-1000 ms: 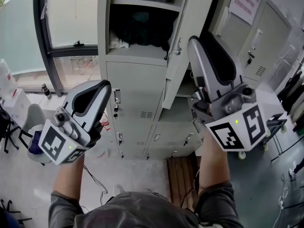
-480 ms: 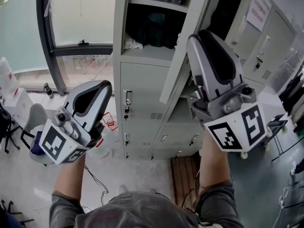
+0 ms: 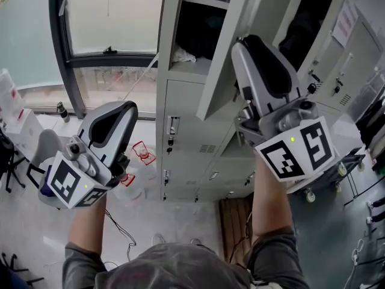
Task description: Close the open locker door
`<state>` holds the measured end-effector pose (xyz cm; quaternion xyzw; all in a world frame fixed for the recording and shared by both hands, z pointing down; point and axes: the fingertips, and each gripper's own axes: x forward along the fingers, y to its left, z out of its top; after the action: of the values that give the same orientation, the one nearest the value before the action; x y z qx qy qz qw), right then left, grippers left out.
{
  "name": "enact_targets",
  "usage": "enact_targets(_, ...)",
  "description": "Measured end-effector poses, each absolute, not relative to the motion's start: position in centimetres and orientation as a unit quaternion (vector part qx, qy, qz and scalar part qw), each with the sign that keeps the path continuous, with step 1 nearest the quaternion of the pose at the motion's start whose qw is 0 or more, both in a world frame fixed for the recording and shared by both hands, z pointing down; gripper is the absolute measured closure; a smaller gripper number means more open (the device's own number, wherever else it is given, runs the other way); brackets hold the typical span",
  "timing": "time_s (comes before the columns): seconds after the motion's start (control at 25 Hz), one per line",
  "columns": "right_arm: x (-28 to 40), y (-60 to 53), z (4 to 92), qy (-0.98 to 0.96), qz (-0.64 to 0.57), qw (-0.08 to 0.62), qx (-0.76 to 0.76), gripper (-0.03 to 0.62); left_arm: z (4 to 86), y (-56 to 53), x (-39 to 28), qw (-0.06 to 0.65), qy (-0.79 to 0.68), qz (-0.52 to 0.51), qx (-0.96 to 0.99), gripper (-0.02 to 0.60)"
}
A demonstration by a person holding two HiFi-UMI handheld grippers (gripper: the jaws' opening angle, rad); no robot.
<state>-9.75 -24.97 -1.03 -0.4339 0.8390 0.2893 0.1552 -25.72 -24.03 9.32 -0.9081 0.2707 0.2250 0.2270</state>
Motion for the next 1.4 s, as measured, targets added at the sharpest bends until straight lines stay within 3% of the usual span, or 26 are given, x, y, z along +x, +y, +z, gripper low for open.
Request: enact_targets(1.4,-15.3,-35.8,0.5,0.856,0.275,0.133,-0.417,0.494,9.7,-31.7,-29.8,0.226,0.289,0.224,-0.903,0.572)
